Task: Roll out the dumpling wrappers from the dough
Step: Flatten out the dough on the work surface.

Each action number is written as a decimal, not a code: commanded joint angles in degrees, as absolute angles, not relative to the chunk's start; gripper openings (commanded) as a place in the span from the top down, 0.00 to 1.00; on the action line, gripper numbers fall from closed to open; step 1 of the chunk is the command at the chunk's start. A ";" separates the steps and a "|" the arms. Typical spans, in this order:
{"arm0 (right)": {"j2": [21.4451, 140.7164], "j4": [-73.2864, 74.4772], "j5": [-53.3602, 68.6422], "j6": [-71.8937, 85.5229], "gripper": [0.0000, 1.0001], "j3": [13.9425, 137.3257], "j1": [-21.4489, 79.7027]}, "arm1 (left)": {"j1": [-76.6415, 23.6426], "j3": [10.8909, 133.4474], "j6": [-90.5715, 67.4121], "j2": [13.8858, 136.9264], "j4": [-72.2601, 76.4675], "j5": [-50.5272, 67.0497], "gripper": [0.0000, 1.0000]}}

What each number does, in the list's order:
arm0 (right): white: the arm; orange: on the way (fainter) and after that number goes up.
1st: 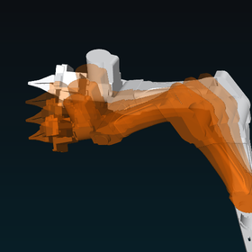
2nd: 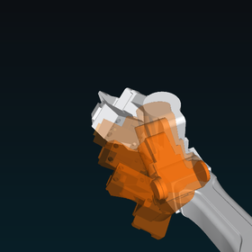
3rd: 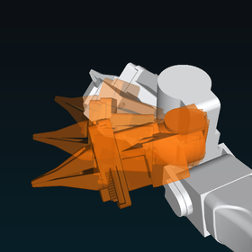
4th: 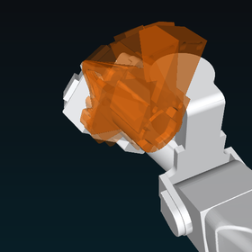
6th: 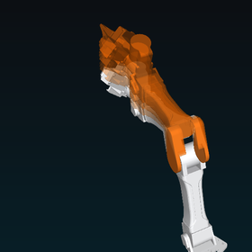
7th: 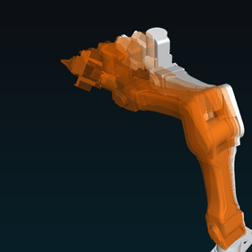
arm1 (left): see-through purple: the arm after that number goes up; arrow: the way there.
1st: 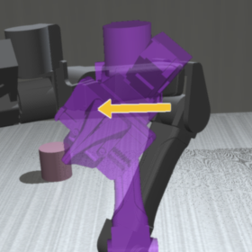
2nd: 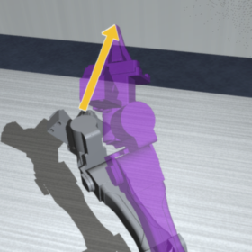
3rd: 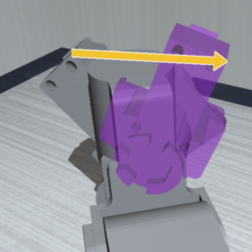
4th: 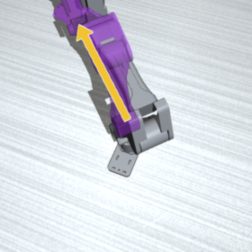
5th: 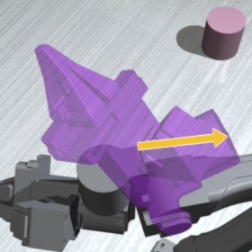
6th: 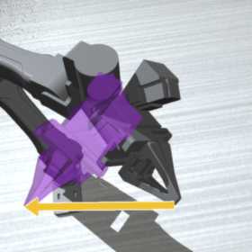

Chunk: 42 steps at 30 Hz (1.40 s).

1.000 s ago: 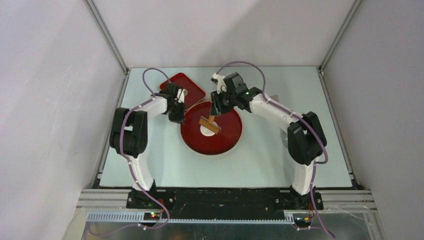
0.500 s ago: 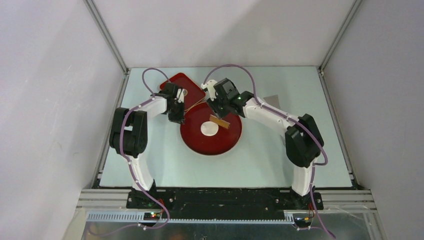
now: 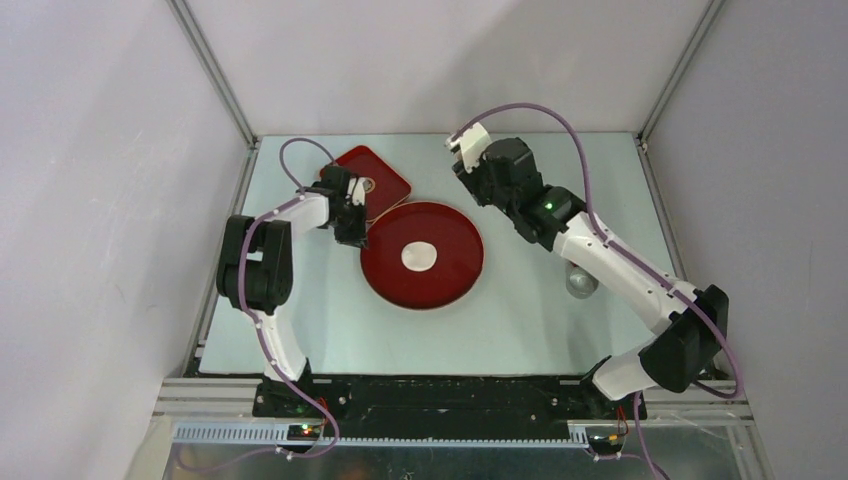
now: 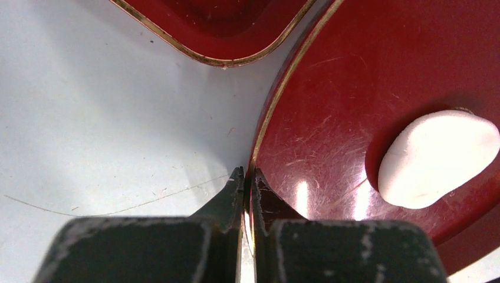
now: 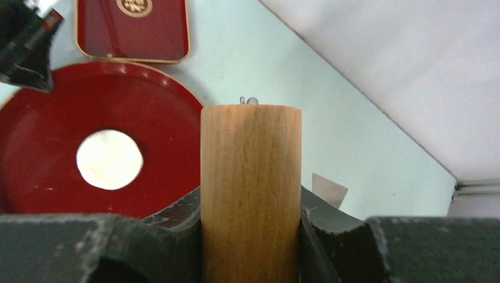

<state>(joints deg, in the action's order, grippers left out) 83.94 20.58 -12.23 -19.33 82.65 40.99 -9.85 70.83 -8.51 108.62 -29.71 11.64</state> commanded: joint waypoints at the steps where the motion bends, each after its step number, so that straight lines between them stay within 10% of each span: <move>1: 81.19 17.21 -16.83 -19.93 1.00 80.09 42.64 | -8.44 69.78 -5.07 108.78 -29.06 15.21 0.97; 12: 79.11 -2.39 -14.62 -27.42 1.00 67.87 45.76 | -8.37 71.89 -0.92 110.85 -32.07 21.34 0.98; 27: 105.81 18.56 -0.74 -25.95 1.00 94.58 49.56 | -8.53 72.15 -0.09 111.13 -32.69 22.78 1.00; 42: 100.56 6.01 15.75 -33.45 1.00 72.62 47.41 | -12.95 72.64 3.81 110.99 -33.98 19.03 1.00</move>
<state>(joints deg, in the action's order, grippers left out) 104.31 8.14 8.64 -30.79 75.18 49.47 -10.20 72.25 1.23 110.24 -31.66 19.35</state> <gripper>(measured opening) 0.380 0.043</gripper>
